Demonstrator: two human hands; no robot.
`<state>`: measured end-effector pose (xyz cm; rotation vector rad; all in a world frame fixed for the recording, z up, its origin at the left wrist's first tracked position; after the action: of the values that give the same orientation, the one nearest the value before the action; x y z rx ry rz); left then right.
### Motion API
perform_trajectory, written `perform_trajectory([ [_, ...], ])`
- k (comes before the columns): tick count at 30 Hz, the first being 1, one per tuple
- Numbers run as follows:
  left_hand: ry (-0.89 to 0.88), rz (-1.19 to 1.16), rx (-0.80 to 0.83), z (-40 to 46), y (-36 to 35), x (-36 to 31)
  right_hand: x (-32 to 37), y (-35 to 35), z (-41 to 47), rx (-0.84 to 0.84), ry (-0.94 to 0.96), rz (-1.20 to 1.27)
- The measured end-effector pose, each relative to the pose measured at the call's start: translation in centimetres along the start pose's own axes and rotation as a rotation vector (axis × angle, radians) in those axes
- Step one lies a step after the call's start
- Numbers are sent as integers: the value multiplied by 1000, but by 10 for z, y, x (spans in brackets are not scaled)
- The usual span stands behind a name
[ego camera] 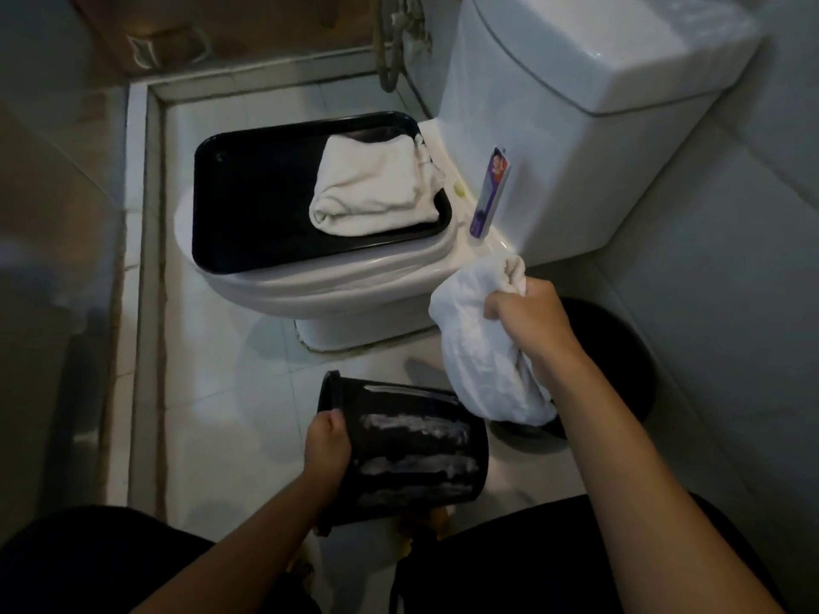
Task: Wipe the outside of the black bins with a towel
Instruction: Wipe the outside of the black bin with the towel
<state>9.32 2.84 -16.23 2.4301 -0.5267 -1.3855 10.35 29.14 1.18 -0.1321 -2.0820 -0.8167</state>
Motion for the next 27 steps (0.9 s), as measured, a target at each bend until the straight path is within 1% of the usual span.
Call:
perform_trajectory([
  [3,102,-106,-20,9,1,10,-4,-9,-2,26,-4,-37],
  [9,196,-240,-42,21,7,15,-25,-37,-5,103,-69,-142],
  [16,243,-255,-1,36,17,26,-33,-83,-1,138,-46,-235],
  [19,292,-271,-16,43,21,32,-38,-102,0,171,-110,-216],
  [21,320,-299,-16,47,23,37,-40,-111,-2,171,-189,-178],
  [25,312,-277,-14,52,25,40,-28,-116,-1,152,-330,-66],
  [27,314,-245,-11,54,27,37,-21,-116,-1,166,-345,-19],
])
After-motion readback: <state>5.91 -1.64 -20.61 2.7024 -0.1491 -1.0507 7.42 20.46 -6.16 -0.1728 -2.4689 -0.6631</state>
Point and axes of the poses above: each hand's wrist, its own z-axis towards the middle knuckle, its own y-axis out of the back of the hand, x = y × z, the point moved 2 cm from there along z, towards the middle knuckle, and after that the axes turned 5 degrees about -z, right-handed, at the moved point
